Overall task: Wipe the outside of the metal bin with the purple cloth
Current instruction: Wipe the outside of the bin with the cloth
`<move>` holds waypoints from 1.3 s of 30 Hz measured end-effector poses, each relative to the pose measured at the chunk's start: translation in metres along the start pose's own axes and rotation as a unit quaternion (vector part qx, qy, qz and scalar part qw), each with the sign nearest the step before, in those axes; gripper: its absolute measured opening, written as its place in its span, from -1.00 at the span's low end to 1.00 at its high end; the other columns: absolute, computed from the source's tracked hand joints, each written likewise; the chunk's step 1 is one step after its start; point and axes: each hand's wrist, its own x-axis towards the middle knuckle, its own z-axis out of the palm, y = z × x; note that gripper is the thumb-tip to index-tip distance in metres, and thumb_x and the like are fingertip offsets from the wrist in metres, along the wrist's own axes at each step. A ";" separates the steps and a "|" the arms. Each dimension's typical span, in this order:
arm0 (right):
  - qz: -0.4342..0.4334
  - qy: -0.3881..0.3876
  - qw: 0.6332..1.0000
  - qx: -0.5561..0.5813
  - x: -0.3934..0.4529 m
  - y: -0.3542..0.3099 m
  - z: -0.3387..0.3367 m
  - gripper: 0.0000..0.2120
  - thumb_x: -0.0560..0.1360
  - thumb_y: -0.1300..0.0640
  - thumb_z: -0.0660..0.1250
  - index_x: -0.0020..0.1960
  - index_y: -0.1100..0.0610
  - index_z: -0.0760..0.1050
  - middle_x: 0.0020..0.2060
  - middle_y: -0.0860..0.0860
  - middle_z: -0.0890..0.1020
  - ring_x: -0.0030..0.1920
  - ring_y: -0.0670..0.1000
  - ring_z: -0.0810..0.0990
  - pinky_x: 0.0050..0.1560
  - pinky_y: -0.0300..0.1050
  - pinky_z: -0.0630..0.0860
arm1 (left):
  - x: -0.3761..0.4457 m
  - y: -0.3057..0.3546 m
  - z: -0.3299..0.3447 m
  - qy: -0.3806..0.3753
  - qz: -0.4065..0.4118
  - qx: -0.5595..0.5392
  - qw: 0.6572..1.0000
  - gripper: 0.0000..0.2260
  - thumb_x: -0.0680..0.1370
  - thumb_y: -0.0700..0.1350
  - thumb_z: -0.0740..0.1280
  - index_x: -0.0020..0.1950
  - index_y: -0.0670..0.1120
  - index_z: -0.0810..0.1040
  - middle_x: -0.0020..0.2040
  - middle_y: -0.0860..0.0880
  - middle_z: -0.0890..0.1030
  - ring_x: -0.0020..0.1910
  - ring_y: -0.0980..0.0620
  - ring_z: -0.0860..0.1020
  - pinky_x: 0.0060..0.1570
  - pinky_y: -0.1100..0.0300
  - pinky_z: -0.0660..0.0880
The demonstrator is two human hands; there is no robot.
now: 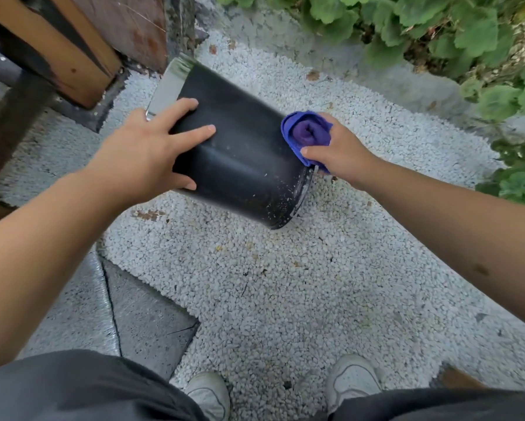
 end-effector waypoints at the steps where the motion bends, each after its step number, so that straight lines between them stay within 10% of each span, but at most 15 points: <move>1: -0.014 -0.005 1.000 -0.012 -0.003 0.002 0.002 -0.51 0.38 0.15 0.39 0.19 -0.30 0.42 -0.05 -0.11 0.61 -0.30 -0.10 0.56 -0.37 -0.17 0.46 | 0.000 0.000 0.001 -0.010 -0.005 -0.001 1.000 -0.15 0.29 0.12 0.62 0.52 0.07 0.36 0.59 -0.09 0.18 -0.10 -0.34 0.42 0.05 -0.26 0.46; 8: -0.148 0.011 0.977 -0.152 -0.028 0.029 0.017 -0.38 0.40 0.10 0.46 0.42 -0.15 0.37 0.36 -0.08 0.46 0.31 -0.16 0.41 0.39 -0.21 0.29 | -0.001 0.003 0.003 -0.017 -0.032 0.000 0.999 -0.13 0.27 0.11 0.62 0.53 0.11 0.34 0.56 -0.05 0.19 -0.20 -0.19 0.28 -0.02 -0.22 0.50; 12: -0.232 -0.020 0.951 -0.203 -0.047 0.045 0.030 -0.32 0.41 0.18 0.49 0.46 -0.07 0.34 0.44 -0.10 0.29 0.37 -0.20 0.30 0.36 -0.38 0.18 | 0.002 0.003 0.004 -0.017 -0.034 -0.002 0.999 -0.11 0.26 0.09 0.64 0.53 0.09 0.34 0.55 -0.08 0.20 -0.16 -0.30 0.41 0.04 -0.20 0.46; 19: -0.363 -0.024 0.874 -0.321 -0.059 0.060 0.043 -0.28 0.36 0.35 0.50 0.45 0.09 0.35 0.46 0.21 0.32 0.35 0.25 0.45 0.19 0.17 0.53 | 0.001 0.004 0.006 0.008 -0.023 -0.019 1.000 -0.15 0.29 0.05 0.64 0.52 0.05 0.37 0.57 -0.10 0.20 -0.17 -0.22 0.30 0.08 -0.19 0.45; 24: -0.329 -0.020 0.908 -0.259 -0.064 0.074 0.029 -0.26 0.39 0.43 0.45 0.44 -0.02 0.32 0.46 0.05 0.31 0.42 0.09 0.39 0.31 -0.04 0.44 | -0.018 -0.005 0.014 0.101 0.024 -0.217 0.971 -0.21 0.40 -0.01 0.50 0.56 -0.04 0.23 0.63 -0.05 -0.02 0.53 -0.25 0.19 0.50 0.08 0.18; 28: -0.308 -0.017 0.923 -0.229 -0.058 0.067 0.031 -0.31 0.41 0.46 0.42 0.44 0.04 0.38 0.42 -0.06 0.31 0.42 -0.03 0.35 0.40 -0.22 0.30 | -0.033 0.001 0.032 0.029 -0.156 -0.262 0.952 0.10 0.37 -0.12 0.60 0.61 0.05 -0.16 0.27 -0.05 0.49 0.15 -0.12 0.50 0.05 0.02 0.43; 33: -0.323 -0.029 0.923 -0.209 -0.055 0.056 0.042 -0.35 0.40 0.47 0.38 0.43 0.09 0.40 0.39 -0.04 0.33 0.40 -0.07 0.35 0.40 -0.29 0.26 | -0.054 -0.013 0.042 0.027 -0.195 -0.320 0.927 0.09 0.43 -0.18 0.55 0.60 0.18 -0.22 0.40 -0.10 0.46 0.21 -0.03 0.56 0.08 0.26 0.47; 35: -0.324 -0.033 0.922 -0.208 -0.055 0.052 0.044 -0.37 0.41 0.46 0.37 0.43 0.11 0.40 0.38 -0.03 0.34 0.39 -0.05 0.37 0.39 -0.28 0.27 | -0.064 -0.008 0.052 0.077 -0.306 -0.380 0.870 -0.15 0.45 -0.13 0.54 0.58 0.04 0.09 0.10 0.08 0.61 0.01 0.09 0.61 -0.11 0.40 0.45; 39: -0.348 -0.051 0.911 -0.216 -0.053 0.043 0.049 -0.43 0.41 0.37 0.33 0.41 0.14 0.42 0.34 0.01 0.36 0.31 -0.05 0.40 0.34 -0.34 0.29 | -0.070 -0.005 0.062 0.012 -0.337 -0.301 0.892 -0.69 0.51 0.05 0.46 0.01 -0.08 0.40 -0.16 0.04 0.53 -0.10 -0.06 0.52 -0.25 0.18 0.34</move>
